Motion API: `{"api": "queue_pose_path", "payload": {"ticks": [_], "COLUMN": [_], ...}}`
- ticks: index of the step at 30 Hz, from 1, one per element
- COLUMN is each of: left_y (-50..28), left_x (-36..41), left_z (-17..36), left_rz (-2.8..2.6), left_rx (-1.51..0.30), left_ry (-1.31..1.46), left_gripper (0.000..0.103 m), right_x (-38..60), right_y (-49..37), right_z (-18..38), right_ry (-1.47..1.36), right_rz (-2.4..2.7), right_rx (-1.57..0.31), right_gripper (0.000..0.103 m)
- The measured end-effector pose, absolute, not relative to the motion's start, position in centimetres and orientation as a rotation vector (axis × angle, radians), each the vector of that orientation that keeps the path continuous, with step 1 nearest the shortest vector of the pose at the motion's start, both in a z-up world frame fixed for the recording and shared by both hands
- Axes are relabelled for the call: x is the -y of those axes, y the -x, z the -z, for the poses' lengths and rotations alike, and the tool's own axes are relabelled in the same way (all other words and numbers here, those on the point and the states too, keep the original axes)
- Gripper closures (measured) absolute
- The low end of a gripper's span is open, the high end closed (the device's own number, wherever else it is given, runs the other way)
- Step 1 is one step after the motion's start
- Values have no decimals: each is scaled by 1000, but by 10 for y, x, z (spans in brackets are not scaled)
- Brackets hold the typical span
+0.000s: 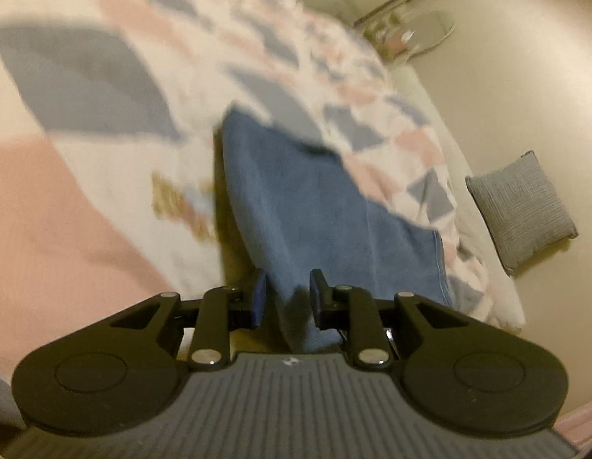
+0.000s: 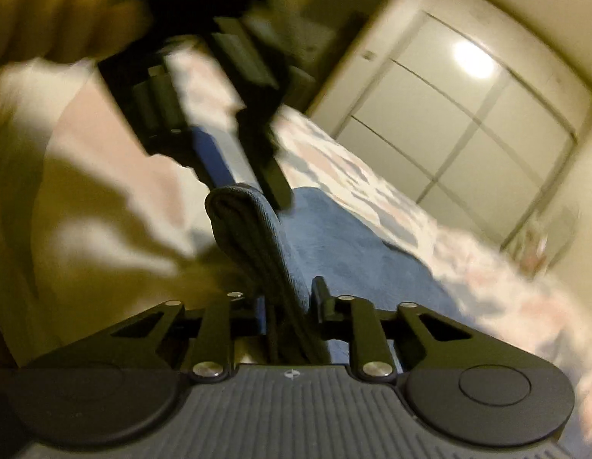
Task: Fold clothes
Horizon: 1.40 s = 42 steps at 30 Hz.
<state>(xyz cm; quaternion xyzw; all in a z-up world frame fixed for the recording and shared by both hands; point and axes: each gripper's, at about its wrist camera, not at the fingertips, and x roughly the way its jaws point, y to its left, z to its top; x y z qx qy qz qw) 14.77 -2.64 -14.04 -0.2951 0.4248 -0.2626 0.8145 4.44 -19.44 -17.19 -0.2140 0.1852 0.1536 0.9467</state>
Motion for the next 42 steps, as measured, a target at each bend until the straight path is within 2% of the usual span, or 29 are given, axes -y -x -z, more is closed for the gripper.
{"api": "queue_pose_path", "payload": {"ticks": [5, 12, 16, 21, 22, 23, 25, 27, 28, 29, 31, 34, 37, 42], "left_y": [-149, -165, -175, -178, -179, -179, -179, -178, -177, -176, -177, -177, -182, -186], "left_x": [29, 114, 175, 218, 220, 222, 224, 228, 230, 232, 242, 266, 290, 309], "left_z": [103, 112, 135, 161, 163, 164, 161, 150, 144, 139, 130, 124, 134, 153], "left_rz": [574, 714, 770, 796, 792, 785, 785, 810, 822, 835, 869, 904, 917, 917], "left_rx": [-746, -786, -832, -899, -904, -907, -895, -852, -831, -809, -764, -716, -747, -811], "left_ry": [564, 386, 265, 204, 201, 198, 194, 189, 186, 183, 172, 132, 85, 50], "left_gripper": [85, 84, 84, 84, 84, 84, 84, 84, 84, 84, 84, 81, 81, 79], "right_x": [245, 385, 461, 489, 494, 498, 508, 518, 523, 527, 524, 514, 509, 530], "right_y": [-63, -57, -33, -29, -29, -28, -27, -26, -26, -25, -25, -22, -19, -7], "right_z": [146, 117, 130, 140, 142, 143, 147, 151, 153, 155, 145, 108, 89, 135], "right_ry": [10, -598, -785, -875, -891, -908, -941, -974, -991, -1007, -904, -692, -585, -727], "right_rz": [-303, -146, 47, 73, 76, 78, 84, 90, 93, 96, 111, 101, 118, 296], "right_rx": [-419, -312, -262, -260, -260, -260, -261, -261, -261, -261, -254, -191, -158, -289], "right_gripper": [89, 90, 89, 89, 85, 72, 59, 59, 64, 80, 85, 88, 89, 90]}}
